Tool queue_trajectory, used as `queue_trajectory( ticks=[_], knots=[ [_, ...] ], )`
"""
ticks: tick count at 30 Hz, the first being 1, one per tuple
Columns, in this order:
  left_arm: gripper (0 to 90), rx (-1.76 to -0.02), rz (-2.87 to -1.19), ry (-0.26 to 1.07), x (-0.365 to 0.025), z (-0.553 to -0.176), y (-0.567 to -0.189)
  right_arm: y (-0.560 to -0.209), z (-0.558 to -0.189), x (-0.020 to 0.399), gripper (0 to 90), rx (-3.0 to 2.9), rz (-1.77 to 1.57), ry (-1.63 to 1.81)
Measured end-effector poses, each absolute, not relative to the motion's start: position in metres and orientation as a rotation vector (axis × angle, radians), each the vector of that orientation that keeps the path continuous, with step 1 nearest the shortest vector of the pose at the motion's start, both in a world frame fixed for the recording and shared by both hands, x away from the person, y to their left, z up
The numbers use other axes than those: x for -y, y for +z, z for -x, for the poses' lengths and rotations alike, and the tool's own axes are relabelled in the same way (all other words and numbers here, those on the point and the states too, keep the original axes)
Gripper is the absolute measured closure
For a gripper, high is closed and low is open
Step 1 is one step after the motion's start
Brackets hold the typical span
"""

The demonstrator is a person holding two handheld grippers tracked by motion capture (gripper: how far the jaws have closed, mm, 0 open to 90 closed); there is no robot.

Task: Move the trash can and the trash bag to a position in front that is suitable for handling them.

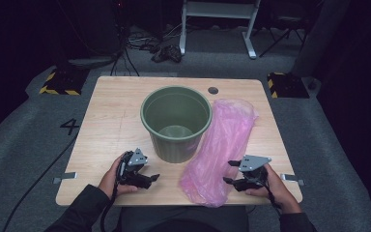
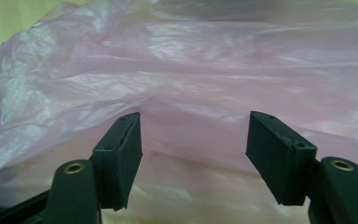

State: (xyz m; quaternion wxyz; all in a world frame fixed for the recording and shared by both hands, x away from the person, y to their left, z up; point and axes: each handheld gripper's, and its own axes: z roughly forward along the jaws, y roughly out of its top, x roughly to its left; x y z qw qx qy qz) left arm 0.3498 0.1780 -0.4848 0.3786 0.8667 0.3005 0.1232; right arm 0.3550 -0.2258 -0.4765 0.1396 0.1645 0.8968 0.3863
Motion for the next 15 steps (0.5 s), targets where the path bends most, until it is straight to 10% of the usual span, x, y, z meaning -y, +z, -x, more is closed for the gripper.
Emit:
queue_trajectory(
  ticks=[15],
  knots=[
    [16.3, -0.702, -2.146, 0.309, -0.163, -0.336, -0.469, -0.497, -0.363, 0.158, 31.2, -2.649, -0.405, 1.112]
  ],
)
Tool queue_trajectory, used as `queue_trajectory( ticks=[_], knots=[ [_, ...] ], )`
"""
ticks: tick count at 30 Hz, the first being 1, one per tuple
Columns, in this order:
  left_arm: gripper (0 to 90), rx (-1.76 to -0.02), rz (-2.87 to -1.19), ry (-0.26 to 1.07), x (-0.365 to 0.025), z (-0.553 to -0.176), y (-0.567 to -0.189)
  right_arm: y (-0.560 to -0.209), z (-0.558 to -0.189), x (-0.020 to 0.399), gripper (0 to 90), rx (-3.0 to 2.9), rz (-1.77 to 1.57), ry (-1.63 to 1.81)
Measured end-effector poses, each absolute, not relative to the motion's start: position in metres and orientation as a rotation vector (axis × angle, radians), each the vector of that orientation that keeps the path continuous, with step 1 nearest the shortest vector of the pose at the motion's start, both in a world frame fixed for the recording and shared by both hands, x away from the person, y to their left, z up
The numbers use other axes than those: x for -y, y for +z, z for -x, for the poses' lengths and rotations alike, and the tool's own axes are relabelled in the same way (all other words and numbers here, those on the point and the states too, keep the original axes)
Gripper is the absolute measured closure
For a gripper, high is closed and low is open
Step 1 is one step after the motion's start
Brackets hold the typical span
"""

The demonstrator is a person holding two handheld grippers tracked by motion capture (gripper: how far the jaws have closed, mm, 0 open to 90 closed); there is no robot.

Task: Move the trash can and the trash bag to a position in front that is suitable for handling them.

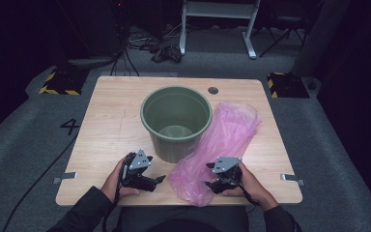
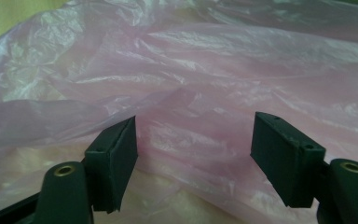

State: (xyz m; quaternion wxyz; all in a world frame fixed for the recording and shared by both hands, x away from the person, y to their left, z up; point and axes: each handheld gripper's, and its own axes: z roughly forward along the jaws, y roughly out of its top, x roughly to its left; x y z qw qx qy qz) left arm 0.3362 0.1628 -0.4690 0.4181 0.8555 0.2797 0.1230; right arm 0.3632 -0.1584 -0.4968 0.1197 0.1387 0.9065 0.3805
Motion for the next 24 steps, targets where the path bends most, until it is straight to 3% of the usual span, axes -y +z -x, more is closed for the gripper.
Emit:
queue_trajectory(
  ticks=[10, 14, 19, 24],
  knots=[
    [18.1, -0.661, -2.201, 0.281, -0.135, -0.337, -0.481, -0.496, -0.368, 0.137, 26.3, -2.61, -0.427, 1.133],
    [20.7, -0.646, -2.231, 0.279, -0.126, -0.339, -0.486, -0.488, -0.365, 0.143, 25.1, -2.597, -0.43, 1.204],
    [30.2, -0.67, -2.288, 0.334, -0.12, -0.348, -0.496, -0.474, -0.362, 0.156, 22.8, -2.554, -0.395, 1.217],
    [31.4, -0.693, -2.279, 0.349, -0.129, -0.355, -0.497, -0.466, -0.37, 0.179, 21.6, -2.526, -0.387, 1.181]
  ],
)
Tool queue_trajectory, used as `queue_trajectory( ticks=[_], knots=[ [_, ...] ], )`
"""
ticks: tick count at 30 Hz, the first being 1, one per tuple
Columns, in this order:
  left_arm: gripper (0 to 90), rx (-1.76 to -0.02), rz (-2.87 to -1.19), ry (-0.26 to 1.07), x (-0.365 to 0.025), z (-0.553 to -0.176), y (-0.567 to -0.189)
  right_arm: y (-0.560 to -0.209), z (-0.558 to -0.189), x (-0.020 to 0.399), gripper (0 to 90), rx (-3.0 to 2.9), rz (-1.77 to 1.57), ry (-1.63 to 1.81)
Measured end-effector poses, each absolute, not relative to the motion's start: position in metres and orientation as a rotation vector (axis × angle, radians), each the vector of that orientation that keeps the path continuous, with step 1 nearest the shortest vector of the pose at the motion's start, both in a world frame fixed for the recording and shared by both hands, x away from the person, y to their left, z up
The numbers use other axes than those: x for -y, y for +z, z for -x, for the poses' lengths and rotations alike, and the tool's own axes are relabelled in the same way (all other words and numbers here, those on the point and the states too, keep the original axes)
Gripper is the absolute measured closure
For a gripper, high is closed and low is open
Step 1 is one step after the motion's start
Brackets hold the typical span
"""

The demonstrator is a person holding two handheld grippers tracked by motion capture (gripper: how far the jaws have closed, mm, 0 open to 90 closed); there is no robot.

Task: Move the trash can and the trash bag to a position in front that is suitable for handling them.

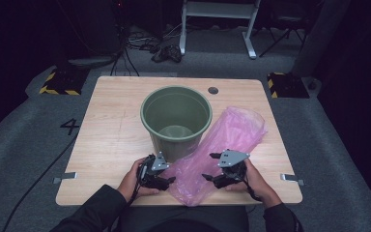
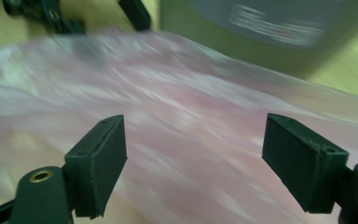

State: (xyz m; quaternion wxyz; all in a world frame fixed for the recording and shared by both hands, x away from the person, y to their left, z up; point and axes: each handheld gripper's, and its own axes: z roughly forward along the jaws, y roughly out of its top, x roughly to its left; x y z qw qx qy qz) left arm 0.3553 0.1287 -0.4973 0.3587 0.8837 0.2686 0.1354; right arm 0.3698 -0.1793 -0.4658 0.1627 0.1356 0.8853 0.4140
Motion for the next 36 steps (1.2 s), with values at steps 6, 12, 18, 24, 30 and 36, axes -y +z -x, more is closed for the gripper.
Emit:
queue_trajectory(
  ticks=[6, 12, 18, 24, 30, 36],
  knots=[
    [30.7, -0.754, -2.262, 0.351, -0.145, -0.371, -0.498, -0.474, -0.388, 0.216, 19.1, -2.538, -0.497, 1.189],
    [28.2, -0.784, -2.252, 0.382, -0.152, -0.376, -0.499, -0.491, -0.376, 0.211, 17.1, -2.705, -0.425, 1.074],
    [26.7, -0.81, -2.239, 0.377, -0.162, -0.381, -0.5, -0.499, -0.376, 0.21, 15.0, -2.696, -0.47, 1.128],
    [24.5, -0.837, -2.23, 0.364, -0.171, -0.391, -0.5, -0.502, -0.382, 0.205, 17.5, -2.623, -0.502, 1.147],
    [22.5, -0.858, -2.219, 0.373, -0.178, -0.4, -0.501, -0.502, -0.393, 0.201, 23.3, -2.593, -0.532, 1.155],
    [22.5, -0.864, -2.214, 0.377, -0.179, -0.401, -0.501, -0.496, -0.395, 0.193, 19.6, -2.593, -0.493, 1.165]
  ],
)
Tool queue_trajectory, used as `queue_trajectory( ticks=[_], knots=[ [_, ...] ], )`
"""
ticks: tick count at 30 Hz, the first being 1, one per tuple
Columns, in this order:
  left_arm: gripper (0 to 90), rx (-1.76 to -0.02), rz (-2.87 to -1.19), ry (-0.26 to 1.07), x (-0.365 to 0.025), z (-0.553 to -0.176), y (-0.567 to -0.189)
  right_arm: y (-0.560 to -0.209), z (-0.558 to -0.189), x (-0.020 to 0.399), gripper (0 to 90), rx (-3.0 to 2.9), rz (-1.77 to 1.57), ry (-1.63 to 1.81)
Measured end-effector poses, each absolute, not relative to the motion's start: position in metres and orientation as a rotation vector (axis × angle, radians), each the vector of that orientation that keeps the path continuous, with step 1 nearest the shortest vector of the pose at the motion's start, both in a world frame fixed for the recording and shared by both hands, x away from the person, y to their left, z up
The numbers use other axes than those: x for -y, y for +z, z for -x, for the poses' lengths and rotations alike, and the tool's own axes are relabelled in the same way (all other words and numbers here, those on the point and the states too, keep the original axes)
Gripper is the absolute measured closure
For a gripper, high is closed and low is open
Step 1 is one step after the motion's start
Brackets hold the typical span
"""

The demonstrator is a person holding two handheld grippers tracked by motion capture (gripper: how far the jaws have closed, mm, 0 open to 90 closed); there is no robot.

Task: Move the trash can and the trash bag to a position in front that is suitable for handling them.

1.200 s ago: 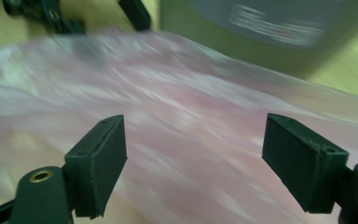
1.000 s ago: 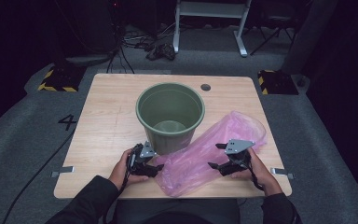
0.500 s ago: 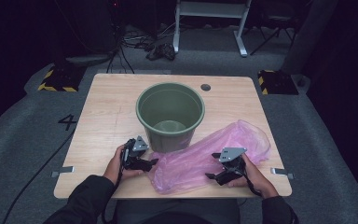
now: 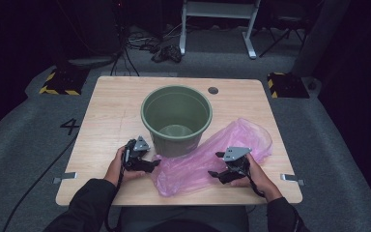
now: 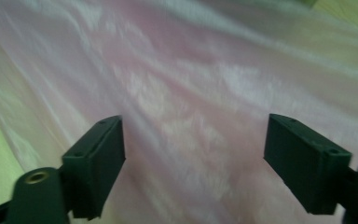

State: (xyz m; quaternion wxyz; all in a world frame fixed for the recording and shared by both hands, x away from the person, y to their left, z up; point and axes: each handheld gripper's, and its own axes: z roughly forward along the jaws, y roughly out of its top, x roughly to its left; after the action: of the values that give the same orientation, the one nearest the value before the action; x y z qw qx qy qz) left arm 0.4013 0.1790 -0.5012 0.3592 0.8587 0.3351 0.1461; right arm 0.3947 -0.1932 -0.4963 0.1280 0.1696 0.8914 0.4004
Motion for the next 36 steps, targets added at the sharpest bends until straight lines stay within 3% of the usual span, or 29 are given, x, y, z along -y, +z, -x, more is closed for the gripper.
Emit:
queue_trajectory(
  ticks=[5, 14, 16, 19, 21, 22, 24, 27, 31, 36],
  knots=[
    [22.4, -0.862, -2.214, 0.382, -0.179, -0.403, -0.501, -0.491, -0.403, 0.187, 16.7, -2.574, -0.523, 1.205],
    [17.2, -0.874, -2.219, 0.369, -0.18, -0.409, -0.502, -0.501, -0.406, 0.189, 19.5, -2.698, -0.532, 1.151],
    [17.1, -0.872, -2.225, 0.382, -0.18, -0.407, -0.501, -0.501, -0.404, 0.191, 23.4, -2.69, -0.542, 1.159],
    [16.7, -0.862, -2.22, 0.411, -0.18, -0.404, -0.498, -0.498, -0.399, 0.197, 47.8, -2.681, -0.544, 1.174],
    [16.7, -0.85, -2.198, 0.412, -0.182, -0.401, -0.494, -0.498, -0.398, 0.198, 52.2, -2.675, -0.551, 1.177],
    [16.7, -0.841, -2.183, 0.418, -0.184, -0.4, -0.491, -0.498, -0.396, 0.2, 62.8, -2.667, -0.559, 1.188],
    [18.1, -0.839, -2.161, 0.439, -0.189, -0.395, -0.484, -0.498, -0.394, 0.201, 66.8, -2.668, -0.568, 1.182],
    [18.6, -0.838, -2.101, 0.492, -0.209, -0.381, -0.47, -0.498, -0.394, 0.204, 79.8, -2.642, -0.603, 1.178],
    [17.1, -0.868, -2.088, 0.492, -0.223, -0.376, -0.471, -0.498, -0.394, 0.206, 87.7, -2.611, -0.617, 1.161],
    [16.7, -0.917, -2.123, 0.41, -0.235, -0.375, -0.48, -0.5, -0.397, 0.211, 89.8, -2.578, -0.649, 1.173]
  ],
)
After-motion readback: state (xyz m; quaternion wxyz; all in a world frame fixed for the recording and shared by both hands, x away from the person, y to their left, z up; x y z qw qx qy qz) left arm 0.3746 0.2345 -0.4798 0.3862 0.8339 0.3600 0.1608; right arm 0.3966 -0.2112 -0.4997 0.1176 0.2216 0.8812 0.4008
